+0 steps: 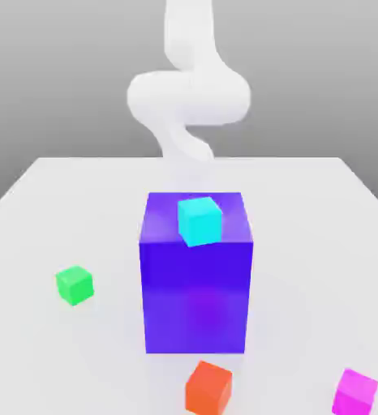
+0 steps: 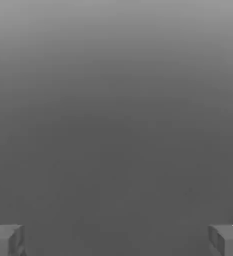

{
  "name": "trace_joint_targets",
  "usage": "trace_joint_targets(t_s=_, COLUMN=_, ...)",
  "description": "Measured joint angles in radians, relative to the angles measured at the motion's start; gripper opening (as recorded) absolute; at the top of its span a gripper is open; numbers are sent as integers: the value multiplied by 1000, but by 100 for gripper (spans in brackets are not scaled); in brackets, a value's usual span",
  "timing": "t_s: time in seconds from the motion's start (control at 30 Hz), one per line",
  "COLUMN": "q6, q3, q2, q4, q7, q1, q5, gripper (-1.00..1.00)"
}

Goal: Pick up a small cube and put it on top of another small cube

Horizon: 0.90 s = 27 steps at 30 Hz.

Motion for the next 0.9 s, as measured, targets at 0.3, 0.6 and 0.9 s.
trace_joint_targets(t_s=0.3, q6=97, q3=30, q2=332, q4=9, q7=-152, q1=98, q5=-3, gripper=0)
trace_joint_targets(t_s=0.6, q6=192, q3=82, q2=659, q4=17, q7=-290, q1=181, q5=-20, gripper=0)
trace_joint_targets(t_s=0.9, q6=286, q3=125, q2=987, q4=26, q7=-397, q1=255, q5=-82, gripper=0)
